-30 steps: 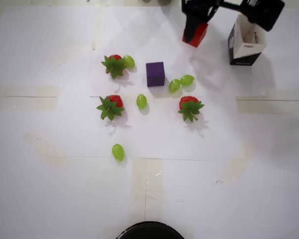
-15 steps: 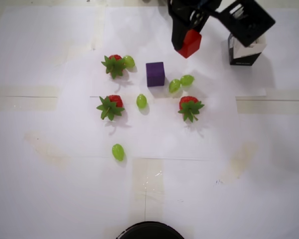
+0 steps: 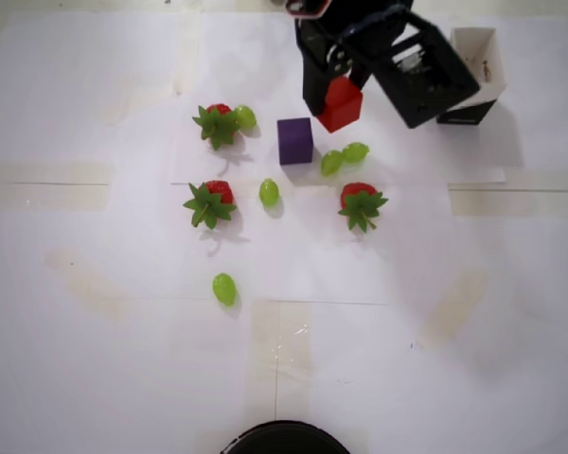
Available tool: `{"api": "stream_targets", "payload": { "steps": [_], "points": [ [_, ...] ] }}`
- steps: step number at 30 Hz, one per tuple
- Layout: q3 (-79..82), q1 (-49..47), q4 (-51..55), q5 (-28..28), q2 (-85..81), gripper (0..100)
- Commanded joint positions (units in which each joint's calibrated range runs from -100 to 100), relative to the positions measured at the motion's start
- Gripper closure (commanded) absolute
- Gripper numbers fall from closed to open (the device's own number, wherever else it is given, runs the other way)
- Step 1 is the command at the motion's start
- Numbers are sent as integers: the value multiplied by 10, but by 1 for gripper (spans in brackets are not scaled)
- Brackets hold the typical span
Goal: Put the red cube on top of the purple cube
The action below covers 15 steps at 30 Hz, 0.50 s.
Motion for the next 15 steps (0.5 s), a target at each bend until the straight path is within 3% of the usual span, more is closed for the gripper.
{"api": "stream_targets", "payload": {
  "steps": [1,15],
  "points": [
    [-76,13,7,-8,-5,94],
    [-112,64,38,-23,3,95]
  ]
}}
